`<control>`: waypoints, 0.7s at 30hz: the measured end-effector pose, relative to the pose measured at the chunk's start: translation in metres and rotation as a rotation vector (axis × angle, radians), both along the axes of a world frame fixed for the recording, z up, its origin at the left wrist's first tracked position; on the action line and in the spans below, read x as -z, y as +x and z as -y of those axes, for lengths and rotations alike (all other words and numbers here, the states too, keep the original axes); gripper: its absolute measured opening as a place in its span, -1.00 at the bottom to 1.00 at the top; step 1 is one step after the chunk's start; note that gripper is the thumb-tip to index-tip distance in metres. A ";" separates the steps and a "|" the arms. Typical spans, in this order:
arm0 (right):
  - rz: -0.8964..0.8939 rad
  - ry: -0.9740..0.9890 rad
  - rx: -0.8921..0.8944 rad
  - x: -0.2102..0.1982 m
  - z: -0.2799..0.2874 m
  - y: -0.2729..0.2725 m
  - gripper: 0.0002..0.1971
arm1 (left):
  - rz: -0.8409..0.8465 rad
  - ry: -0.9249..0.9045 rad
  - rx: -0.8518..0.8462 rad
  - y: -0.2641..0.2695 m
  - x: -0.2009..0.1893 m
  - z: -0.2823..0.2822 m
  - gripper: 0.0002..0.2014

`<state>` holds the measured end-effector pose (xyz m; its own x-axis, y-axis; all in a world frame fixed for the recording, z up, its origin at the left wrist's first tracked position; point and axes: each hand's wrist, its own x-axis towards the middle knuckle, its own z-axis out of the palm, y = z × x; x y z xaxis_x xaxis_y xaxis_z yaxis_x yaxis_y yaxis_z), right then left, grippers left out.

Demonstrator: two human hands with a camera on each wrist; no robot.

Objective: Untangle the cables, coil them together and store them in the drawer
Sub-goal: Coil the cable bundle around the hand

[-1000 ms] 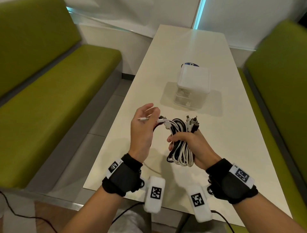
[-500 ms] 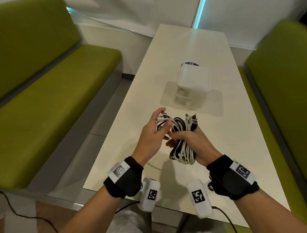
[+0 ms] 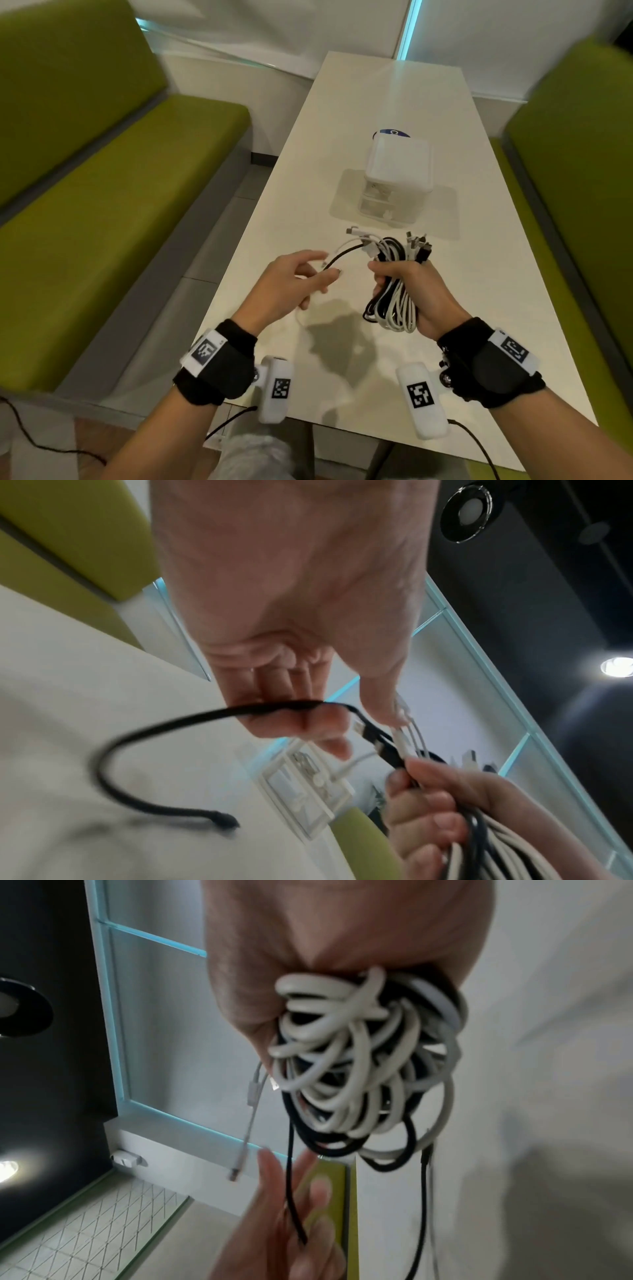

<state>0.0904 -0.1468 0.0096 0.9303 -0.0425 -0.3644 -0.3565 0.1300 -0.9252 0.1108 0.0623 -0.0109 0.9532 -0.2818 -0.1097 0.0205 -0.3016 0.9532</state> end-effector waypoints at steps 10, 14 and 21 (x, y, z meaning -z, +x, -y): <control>0.095 0.069 0.119 -0.009 -0.002 0.011 -0.87 | 0.132 0.112 0.019 0.003 0.003 -0.019 -0.77; 0.149 0.035 0.089 -0.005 -0.015 0.006 -0.90 | 0.154 -0.078 0.003 -0.007 -0.015 0.008 -0.69; 0.172 0.101 0.093 -0.009 -0.024 -0.003 -0.93 | 0.492 0.442 0.114 -0.021 -0.020 0.036 -0.51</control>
<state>0.0879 -0.1226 0.0187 0.9729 -0.1023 -0.2075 -0.1767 0.2500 -0.9520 0.0902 0.0263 0.0093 0.8884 -0.4122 0.2020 -0.4401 -0.6400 0.6299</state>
